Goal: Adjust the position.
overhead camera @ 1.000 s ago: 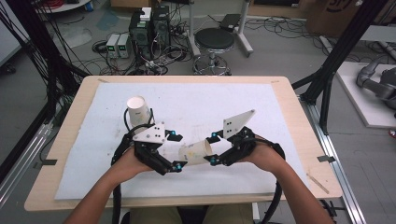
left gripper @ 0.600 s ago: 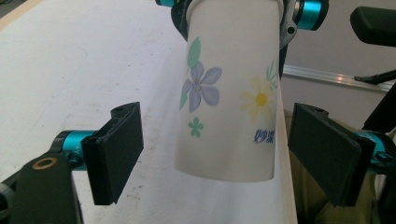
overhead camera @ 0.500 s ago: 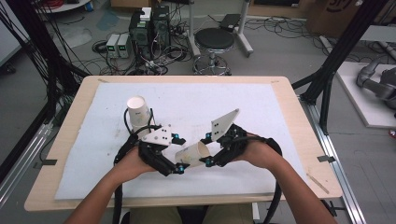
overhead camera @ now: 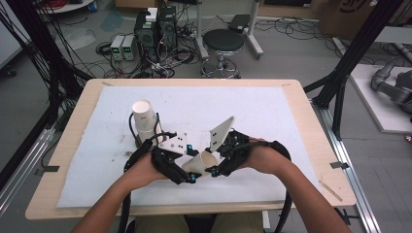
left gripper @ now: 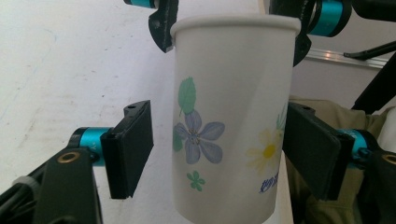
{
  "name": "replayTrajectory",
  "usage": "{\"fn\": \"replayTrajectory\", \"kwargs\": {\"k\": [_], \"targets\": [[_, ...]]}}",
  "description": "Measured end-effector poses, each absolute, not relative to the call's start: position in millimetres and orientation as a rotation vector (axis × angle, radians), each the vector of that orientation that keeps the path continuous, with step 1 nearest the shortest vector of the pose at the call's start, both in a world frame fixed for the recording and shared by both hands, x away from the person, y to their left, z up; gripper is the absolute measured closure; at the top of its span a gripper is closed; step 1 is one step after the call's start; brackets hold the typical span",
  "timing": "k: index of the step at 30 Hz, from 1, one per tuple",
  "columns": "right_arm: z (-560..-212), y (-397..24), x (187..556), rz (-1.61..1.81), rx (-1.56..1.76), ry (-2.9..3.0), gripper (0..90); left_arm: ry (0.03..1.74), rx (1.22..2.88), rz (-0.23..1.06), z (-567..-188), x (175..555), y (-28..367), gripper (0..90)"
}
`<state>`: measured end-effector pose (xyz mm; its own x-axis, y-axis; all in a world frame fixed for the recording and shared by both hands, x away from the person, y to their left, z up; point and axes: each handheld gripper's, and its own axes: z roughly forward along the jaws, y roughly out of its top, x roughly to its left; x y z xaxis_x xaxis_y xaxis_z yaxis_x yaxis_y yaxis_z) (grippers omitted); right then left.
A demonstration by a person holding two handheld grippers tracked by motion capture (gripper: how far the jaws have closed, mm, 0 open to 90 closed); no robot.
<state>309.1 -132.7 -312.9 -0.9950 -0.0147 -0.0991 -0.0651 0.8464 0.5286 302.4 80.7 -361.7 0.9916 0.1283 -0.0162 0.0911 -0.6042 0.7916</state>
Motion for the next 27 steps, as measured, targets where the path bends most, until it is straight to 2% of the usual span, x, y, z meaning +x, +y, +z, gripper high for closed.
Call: {"fn": "replayTrajectory", "kwargs": {"k": [13,18,27], "targets": [[-318,-125,309,0.79,-0.09,2.962,40.3,0.102,2.234,0.023,-367,301,76,38.2],[-317,-125,310,0.813,-0.097,2.964,39.4,0.114,2.211,0.017,-368,300,78,38.3],[-309,-138,314,1.166,0.096,2.886,23.7,0.194,2.102,0.041,-371,300,94,35.9]]}}
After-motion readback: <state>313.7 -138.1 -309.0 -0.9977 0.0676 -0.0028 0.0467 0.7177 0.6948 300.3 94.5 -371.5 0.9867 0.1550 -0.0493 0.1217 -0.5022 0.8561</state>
